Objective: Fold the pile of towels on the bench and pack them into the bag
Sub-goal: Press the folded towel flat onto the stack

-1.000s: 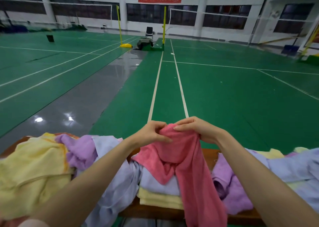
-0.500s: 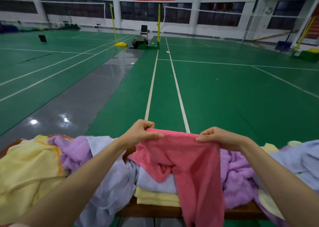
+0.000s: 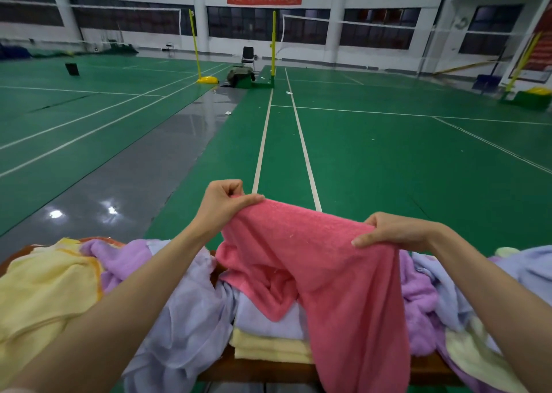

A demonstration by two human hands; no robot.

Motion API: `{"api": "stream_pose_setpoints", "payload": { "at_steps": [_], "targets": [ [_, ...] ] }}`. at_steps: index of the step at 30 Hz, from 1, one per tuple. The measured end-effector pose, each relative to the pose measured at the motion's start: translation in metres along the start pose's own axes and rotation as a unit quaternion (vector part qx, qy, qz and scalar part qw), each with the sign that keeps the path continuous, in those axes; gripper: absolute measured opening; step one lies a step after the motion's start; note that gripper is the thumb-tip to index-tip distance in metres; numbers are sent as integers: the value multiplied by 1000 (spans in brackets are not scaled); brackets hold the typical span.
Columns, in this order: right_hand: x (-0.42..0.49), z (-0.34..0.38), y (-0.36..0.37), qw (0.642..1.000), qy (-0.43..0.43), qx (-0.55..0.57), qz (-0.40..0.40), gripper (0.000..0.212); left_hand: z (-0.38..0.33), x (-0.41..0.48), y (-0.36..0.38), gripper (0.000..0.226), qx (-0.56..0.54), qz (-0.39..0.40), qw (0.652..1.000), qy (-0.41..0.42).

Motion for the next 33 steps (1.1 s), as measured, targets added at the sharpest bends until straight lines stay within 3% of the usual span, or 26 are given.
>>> {"api": "stream_pose_setpoints", "payload": {
  "at_steps": [5, 11, 14, 17, 19, 21, 23, 26, 29, 31, 33],
  "targets": [
    [1, 0, 0, 999, 19, 11, 24, 56, 5, 6, -18, 55, -3, -99, 995, -7],
    [-3, -6, -1, 996, 11, 67, 52, 71, 9, 4, -36, 51, -44, -122, 990, -53],
    [-7, -6, -3, 995, 22, 76, 66, 61, 13, 6, -49, 51, -52, -182, 980, -69],
    [-12, -14, -15, 995, 8, 96, 24, 60, 24, 5, -72, 52, -71, -268, 954, -113],
    [-11, -20, -27, 989, -21, 148, -18, 64, 29, 2, -82, 50, -48, -284, 948, -132],
    [-10, -20, -35, 978, -41, 197, -58, 68, 26, 0, -76, 43, -12, -247, 960, -133],
    [-8, -9, -33, 964, -67, 245, -71, 45, 13, 0, -56, 28, 8, -174, 977, -121],
    [-3, 21, -15, 963, -112, 240, -58, 21, -16, 3, -5, 17, -24, 29, 996, -78],
    [8, 44, 10, 975, -127, 182, -10, 27, -39, -4, 51, 33, -50, 227, 972, -31],
    [16, 51, 23, 979, -125, 161, 14, 32, -44, -10, 74, 15, -35, 268, 963, -3],
    [22, 48, 29, 979, -120, 164, 23, 52, -39, -13, 82, 30, -33, 256, 966, -9]
  ]
}}
Point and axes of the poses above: each hand's wrist, its own x-axis towards the middle knuckle, its own y-axis out of the palm, z = x × y, the point moved 3 cm from there along x, towards the middle knuckle, and after that the axes turned 15 degrees about y, right-handed, at the moved point
